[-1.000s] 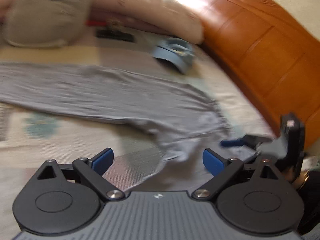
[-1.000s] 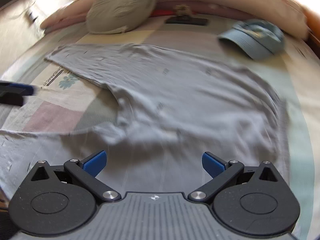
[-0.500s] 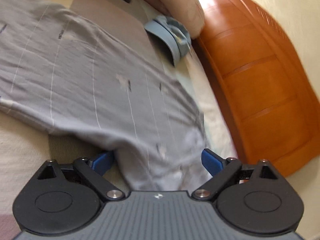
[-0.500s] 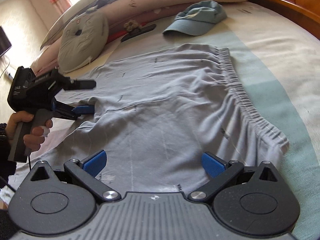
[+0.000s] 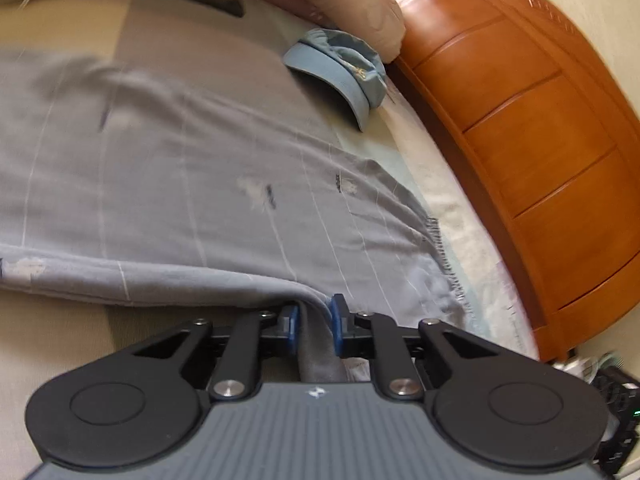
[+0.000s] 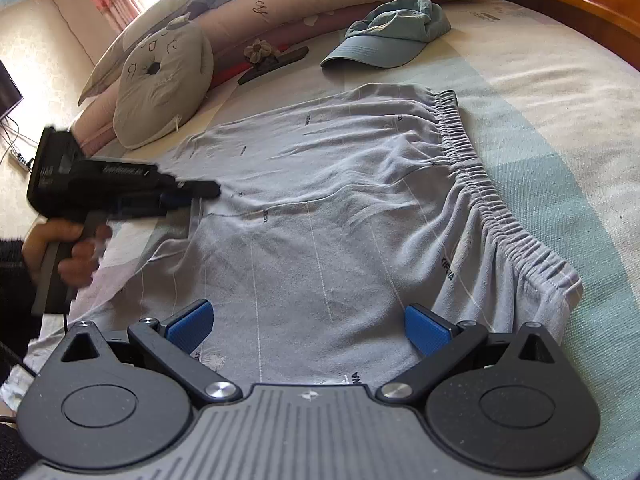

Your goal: Fold clothes

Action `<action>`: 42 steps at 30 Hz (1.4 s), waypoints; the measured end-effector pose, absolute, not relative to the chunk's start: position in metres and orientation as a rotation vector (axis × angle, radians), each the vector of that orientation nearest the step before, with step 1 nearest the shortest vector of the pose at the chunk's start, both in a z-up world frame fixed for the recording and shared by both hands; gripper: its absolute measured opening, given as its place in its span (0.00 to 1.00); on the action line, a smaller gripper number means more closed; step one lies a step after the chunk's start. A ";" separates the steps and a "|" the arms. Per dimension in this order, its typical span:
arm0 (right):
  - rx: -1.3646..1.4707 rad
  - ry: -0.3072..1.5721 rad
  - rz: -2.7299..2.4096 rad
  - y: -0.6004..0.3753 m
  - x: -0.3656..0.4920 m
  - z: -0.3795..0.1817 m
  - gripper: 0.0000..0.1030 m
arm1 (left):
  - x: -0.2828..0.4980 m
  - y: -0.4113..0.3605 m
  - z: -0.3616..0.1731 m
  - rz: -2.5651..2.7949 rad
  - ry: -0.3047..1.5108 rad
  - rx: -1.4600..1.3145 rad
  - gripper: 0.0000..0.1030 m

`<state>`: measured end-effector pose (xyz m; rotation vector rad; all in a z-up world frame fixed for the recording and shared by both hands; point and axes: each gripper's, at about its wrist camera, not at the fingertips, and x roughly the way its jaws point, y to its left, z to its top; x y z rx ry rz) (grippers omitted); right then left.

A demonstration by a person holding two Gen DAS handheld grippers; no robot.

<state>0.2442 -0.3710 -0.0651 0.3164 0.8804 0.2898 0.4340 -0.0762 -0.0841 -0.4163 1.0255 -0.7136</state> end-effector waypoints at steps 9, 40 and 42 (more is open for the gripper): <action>0.294 0.894 0.304 -0.362 0.240 -0.062 1.00 | 0.403 -0.063 -0.060 -0.662 1.033 -0.300 0.28; 0.297 0.899 0.253 -0.370 0.233 -0.062 1.00 | 0.390 -0.084 -0.060 -0.595 1.031 -0.253 0.57; 0.316 0.899 0.256 -0.375 0.232 -0.063 1.00 | 0.381 -0.079 -0.047 -0.552 0.995 -0.199 0.58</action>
